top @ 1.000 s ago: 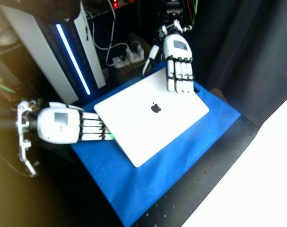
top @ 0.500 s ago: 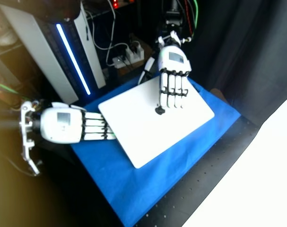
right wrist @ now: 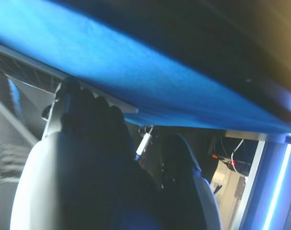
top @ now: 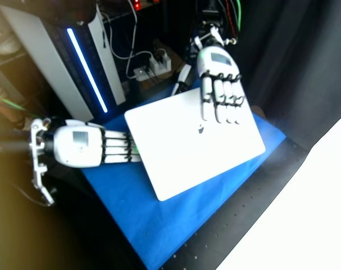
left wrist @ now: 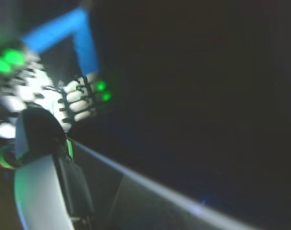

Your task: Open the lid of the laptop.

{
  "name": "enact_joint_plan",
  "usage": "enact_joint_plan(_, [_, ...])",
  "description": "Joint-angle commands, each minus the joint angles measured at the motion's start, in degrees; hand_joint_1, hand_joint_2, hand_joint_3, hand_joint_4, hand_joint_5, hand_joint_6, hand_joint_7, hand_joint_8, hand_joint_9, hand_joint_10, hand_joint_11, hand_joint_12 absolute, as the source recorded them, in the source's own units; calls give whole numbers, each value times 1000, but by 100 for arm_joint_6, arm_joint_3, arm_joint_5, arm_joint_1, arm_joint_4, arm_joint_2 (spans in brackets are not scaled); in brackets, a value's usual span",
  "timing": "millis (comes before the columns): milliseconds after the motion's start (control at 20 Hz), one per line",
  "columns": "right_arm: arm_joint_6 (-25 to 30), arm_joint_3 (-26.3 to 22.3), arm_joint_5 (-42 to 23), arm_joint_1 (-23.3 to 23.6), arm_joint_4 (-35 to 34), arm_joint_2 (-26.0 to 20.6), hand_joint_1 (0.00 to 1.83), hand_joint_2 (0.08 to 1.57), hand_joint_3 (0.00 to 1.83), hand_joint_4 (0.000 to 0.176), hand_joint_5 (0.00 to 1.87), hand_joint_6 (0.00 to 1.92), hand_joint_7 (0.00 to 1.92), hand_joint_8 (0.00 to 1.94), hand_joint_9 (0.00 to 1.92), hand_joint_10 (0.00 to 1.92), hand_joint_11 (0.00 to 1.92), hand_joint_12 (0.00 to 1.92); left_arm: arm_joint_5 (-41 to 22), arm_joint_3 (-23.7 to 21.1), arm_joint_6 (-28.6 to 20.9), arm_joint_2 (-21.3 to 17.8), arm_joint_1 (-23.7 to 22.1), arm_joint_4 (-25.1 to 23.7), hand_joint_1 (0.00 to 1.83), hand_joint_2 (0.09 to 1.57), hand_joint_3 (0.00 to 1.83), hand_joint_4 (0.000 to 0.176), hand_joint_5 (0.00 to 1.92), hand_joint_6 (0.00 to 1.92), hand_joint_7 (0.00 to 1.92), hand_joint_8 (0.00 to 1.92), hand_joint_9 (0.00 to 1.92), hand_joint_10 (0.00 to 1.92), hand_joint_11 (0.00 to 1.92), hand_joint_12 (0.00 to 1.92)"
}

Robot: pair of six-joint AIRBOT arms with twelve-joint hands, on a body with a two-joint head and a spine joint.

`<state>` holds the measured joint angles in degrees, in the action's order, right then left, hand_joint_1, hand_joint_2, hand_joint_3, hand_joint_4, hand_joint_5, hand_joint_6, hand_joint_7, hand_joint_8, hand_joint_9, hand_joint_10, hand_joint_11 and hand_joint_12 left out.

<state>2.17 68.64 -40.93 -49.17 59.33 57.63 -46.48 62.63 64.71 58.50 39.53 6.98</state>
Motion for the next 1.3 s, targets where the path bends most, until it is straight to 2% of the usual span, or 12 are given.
enact_joint_plan(0, [40,-39,-447,-15,-96,56,207,1507,6,0,62,2,18,4,0,0,0,0,-800,91,15,54,-167,101,1003,995,7,143,9,3,0,0,0,0,33,16])
enact_joint_plan(150, [40,-16,-442,-19,-96,74,260,1494,0,0,85,5,45,6,0,0,0,0,-697,211,147,135,-332,218,924,1040,0,54,474,141,414,69,368,101,0,1222])
enact_joint_plan(200, [40,-2,-442,-19,-96,84,345,1466,0,0,104,5,67,6,0,0,0,0,-610,270,198,169,-401,273,993,1015,2,61,395,600,490,33,319,362,0,1459])
enact_joint_plan(250, [40,6,-442,-19,-97,90,345,1466,0,0,104,5,67,6,0,0,0,0,-572,298,199,190,-419,287,993,1015,2,61,395,600,490,33,319,362,0,1459])
enact_joint_plan(450, [39,80,-445,-13,-257,90,407,1461,0,0,128,6,60,5,0,0,0,0,-575,265,199,220,-333,344,825,1034,3,69,1,4,3,0,3,8,0,382])
enact_joint_plan(550, [39,98,-451,80,-300,77,404,1459,0,0,84,0,45,1,0,0,0,0,-586,240,199,231,-260,356,773,981,0,112,0,0,0,0,0,0,0,55])
enact_joint_plan(650, [38,99,-492,162,-300,77,350,1470,0,0,71,7,25,6,0,0,0,0,-595,226,199,243,-231,355,946,976,0,82,0,0,0,0,0,0,0,0])
enact_joint_plan(850, [33,100,-567,507,-232,51,367,1456,0,0,36,4,3,1,0,0,0,0,-699,175,199,258,-140,354,919,976,0,82,0,0,0,0,0,0,0,0])
enact_joint_plan(950, [11,101,-583,582,-232,54,469,1399,0,0,75,12,41,11,0,0,0,0,-683,171,200,263,-141,331,825,971,0,124,0,0,0,0,0,0,0,0])
enact_joint_plan(1050, [-51,116,-583,642,-232,91,541,1362,0,0,84,6,64,8,0,0,0,0,-667,175,219,261,-157,309,746,990,5,74,0,0,0,0,0,0,0,0])
enact_joint_plan(1100, [-83,133,-583,683,-232,123,222,1464,28,0,93,5,68,5,0,0,0,0,-689,176,222,261,-163,309,662,992,6,72,0,0,0,0,0,0,0,0])
enact_joint_plan(1250, [-126,307,-579,700,-240,476,457,1393,0,0,125,3,111,4,0,0,0,0,-740,182,222,287,-201,316,555,1005,9,102,0,0,0,0,0,0,0,0])
